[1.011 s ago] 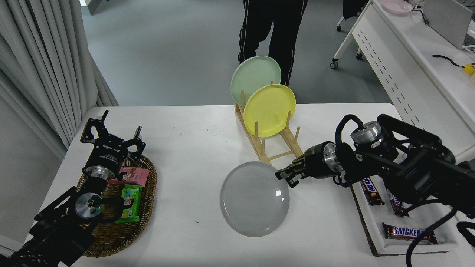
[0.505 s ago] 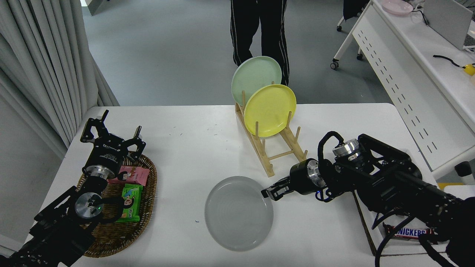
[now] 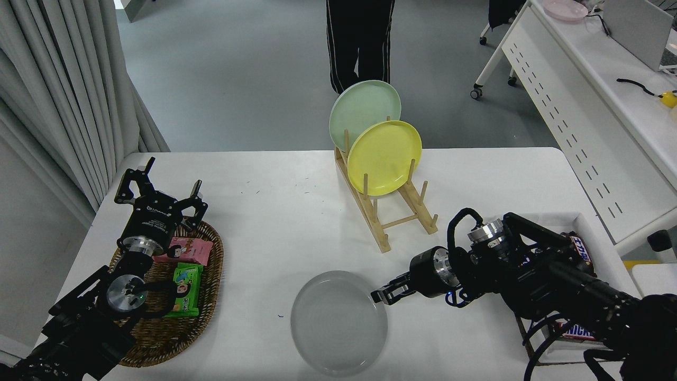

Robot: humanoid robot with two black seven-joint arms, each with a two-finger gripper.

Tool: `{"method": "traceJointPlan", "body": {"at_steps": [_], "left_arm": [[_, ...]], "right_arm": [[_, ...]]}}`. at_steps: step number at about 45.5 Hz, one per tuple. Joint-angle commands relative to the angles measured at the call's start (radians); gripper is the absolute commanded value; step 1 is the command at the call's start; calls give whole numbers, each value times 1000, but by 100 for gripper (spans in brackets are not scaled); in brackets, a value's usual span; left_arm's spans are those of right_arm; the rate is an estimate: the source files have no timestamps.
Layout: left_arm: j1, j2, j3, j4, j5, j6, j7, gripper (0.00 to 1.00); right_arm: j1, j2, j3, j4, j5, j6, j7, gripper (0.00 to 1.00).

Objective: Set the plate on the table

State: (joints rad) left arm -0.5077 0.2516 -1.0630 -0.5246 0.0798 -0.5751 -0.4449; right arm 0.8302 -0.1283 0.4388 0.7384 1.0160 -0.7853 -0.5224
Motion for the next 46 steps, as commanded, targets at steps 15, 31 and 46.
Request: {"method": "traceJointPlan", "body": {"at_steps": [15,31,46], "left_arm": [[0,0,0,0,0,0,0,100],[0,0,0,0,0,0,0,100],[0,0,0,0,0,0,0,100]], "right_arm": [[-7,4,1,-10,-19,0,-2,0],[-7,4,3,-22,-47,0,-2,0],[-8,12,6,-24,-47,0,-2,0]]}}
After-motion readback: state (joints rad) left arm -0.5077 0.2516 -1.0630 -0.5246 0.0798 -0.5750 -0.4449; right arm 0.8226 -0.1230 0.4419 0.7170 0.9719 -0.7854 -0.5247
